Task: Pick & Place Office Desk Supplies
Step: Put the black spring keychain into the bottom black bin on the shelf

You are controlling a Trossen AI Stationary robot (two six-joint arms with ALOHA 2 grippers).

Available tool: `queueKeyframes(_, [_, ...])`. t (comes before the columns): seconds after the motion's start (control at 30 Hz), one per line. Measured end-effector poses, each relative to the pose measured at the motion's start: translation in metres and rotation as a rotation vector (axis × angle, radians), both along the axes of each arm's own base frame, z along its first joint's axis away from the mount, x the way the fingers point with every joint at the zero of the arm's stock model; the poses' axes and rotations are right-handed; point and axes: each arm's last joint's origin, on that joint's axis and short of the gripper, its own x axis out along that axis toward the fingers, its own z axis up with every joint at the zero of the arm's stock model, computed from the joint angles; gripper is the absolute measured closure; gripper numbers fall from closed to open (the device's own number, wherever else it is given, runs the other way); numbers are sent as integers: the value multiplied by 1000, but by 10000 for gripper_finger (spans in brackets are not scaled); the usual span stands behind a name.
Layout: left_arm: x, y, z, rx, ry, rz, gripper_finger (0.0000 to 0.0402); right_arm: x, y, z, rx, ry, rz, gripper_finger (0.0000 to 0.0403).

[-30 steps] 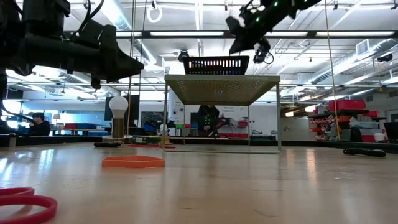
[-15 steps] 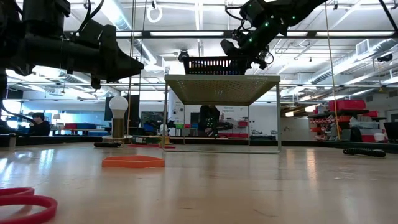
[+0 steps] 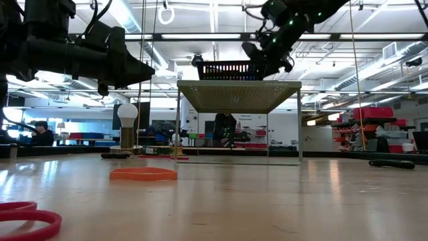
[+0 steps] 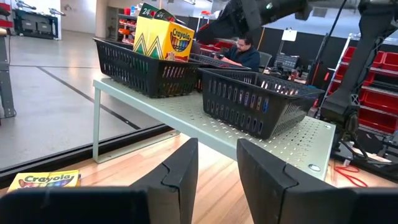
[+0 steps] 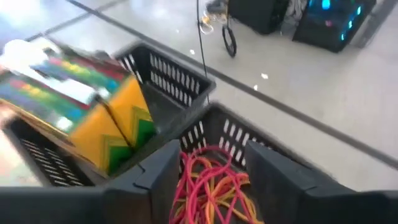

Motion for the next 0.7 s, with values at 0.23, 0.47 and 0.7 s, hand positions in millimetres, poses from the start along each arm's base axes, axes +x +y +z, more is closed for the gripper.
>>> queueKeyframes(0.23, [0, 0, 0, 0, 3, 0, 282, -24, 47, 40, -73, 17, 134, 225])
queueKeyframes(0.47, [0, 0, 0, 1, 3, -3, 282, -51, 123, 50, -32, 184, 323, 357])
queueKeyframes(0.7, [0, 0, 0, 1, 3, -4, 282, -56, 185, 16, 40, 367, 327, 382])
